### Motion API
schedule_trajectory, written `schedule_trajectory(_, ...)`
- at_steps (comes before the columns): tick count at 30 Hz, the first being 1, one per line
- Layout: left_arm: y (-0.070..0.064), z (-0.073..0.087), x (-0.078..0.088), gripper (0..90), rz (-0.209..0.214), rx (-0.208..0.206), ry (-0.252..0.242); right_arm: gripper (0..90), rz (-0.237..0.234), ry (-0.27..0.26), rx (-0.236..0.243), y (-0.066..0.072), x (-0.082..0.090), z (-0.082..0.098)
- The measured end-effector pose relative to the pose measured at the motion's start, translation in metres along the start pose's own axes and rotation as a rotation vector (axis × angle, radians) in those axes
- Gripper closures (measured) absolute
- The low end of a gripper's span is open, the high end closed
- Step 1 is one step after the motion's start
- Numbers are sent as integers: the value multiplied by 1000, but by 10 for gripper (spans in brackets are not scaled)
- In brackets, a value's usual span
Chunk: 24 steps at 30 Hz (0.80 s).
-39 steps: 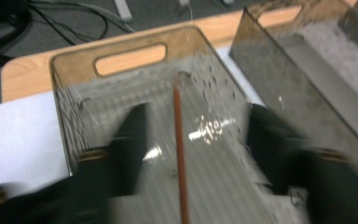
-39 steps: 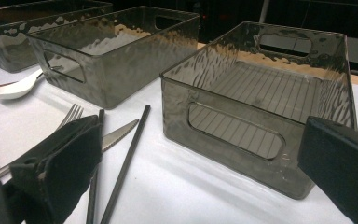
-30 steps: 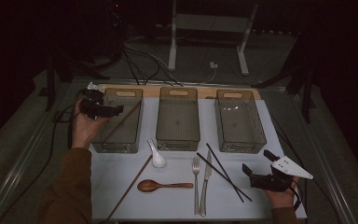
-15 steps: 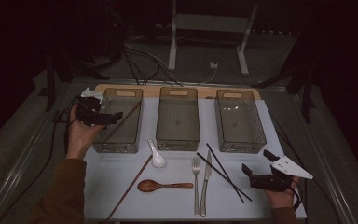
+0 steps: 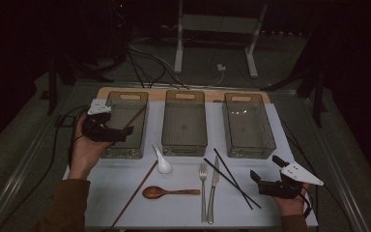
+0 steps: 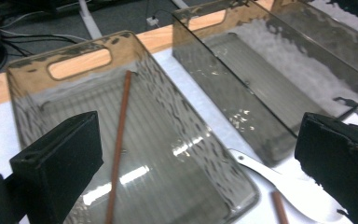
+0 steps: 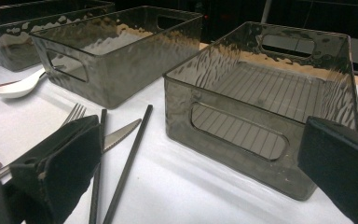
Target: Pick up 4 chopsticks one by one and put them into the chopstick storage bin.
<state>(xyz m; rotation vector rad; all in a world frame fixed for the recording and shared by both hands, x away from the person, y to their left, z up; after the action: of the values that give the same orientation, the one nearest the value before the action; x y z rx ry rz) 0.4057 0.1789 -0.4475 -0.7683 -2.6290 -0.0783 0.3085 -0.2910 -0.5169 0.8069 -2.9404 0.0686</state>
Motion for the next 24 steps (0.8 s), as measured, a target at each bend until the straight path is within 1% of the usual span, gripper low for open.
schedule_trajectory(1,-2,1,1,19,-1,-2,2,0,-1,1,1,0,0,0)
schedule_trajectory(3,-7,3,2,19,7,11,9,0,-4,3,-1,0,0,1)
schedule_trajectory(4,-9,4,3,19,6,8,10,0,-5,3,-1,0,0,1)
schedule_trajectory(5,-12,5,4,19,13,2,10,0,-5,4,-1,0,0,1)
schedule_trajectory(7,-18,7,6,20,27,2,8,0,-6,2,-3,1,0,0)
schedule_trajectory(11,-28,14,10,19,33,-13,14,0,-4,3,-2,1,0,0)
schedule_trajectory(13,-32,19,12,20,27,-20,27,0,-2,3,-1,1,0,0)
schedule_trajectory(17,-42,32,14,20,37,-33,48,0,-3,2,-2,1,0,0)
schedule_trajectory(22,-53,43,17,21,40,-45,54,0,-5,3,-3,2,-1,-1)
schedule_trajectory(24,-58,47,17,22,49,-45,58,0,-6,3,-2,2,-1,-1)
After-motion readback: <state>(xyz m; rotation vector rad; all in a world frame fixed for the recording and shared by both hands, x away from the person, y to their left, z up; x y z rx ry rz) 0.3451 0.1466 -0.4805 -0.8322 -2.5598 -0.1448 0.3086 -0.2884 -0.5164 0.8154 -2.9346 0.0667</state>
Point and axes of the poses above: each handheld gripper's, and its own axes: x roughly backward along the jaws, z roughly out of its underside, y roughly to its left, the point moved 8 cm from there along -x, roughly forward along the jaws, and after that the axes turned 14 degrees about -y, right-handed, at the moved point
